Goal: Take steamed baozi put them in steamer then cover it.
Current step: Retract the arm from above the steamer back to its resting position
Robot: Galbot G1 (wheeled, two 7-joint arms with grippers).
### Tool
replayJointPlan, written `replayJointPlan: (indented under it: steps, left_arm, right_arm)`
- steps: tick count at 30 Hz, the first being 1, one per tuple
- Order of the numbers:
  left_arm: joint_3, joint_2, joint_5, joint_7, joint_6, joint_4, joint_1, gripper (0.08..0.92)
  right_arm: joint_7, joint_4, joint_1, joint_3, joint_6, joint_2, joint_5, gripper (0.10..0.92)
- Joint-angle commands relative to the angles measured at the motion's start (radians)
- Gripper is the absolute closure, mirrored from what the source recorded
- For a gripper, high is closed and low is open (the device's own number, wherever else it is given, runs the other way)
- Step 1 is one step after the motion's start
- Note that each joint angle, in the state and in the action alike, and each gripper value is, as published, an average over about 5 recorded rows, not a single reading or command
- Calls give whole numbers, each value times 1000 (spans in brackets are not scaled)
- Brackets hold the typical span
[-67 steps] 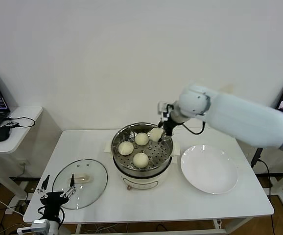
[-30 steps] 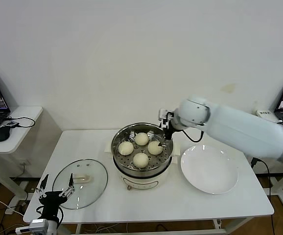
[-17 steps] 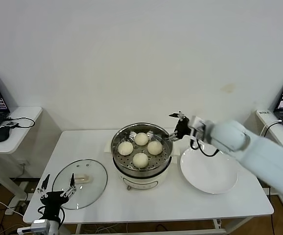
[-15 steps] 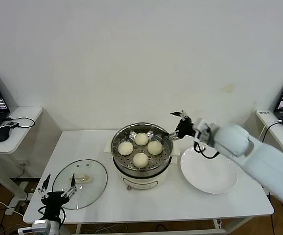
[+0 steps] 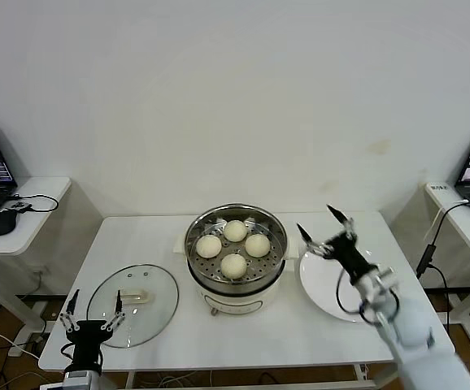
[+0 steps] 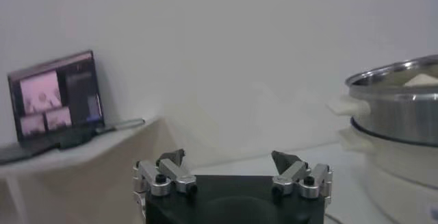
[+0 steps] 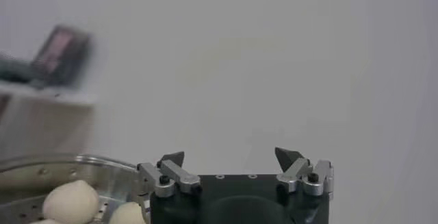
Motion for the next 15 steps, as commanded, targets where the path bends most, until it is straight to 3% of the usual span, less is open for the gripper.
replayJointPlan:
  steps: [1,9,15]
  left_arm:
    - [-103,22,884,-123,-137,118,9,177]
    - [-105,167,1068,-39,-102,161,56,177]
    - [-71,182,1113,-12,-101,248,-34,177]
  right_arm:
    - [16,35,-358,329,146,336,-109,203]
    - [117,13,-391,340,163,375,-175,203]
    - [149,4,-384,345,179,392,-195,203]
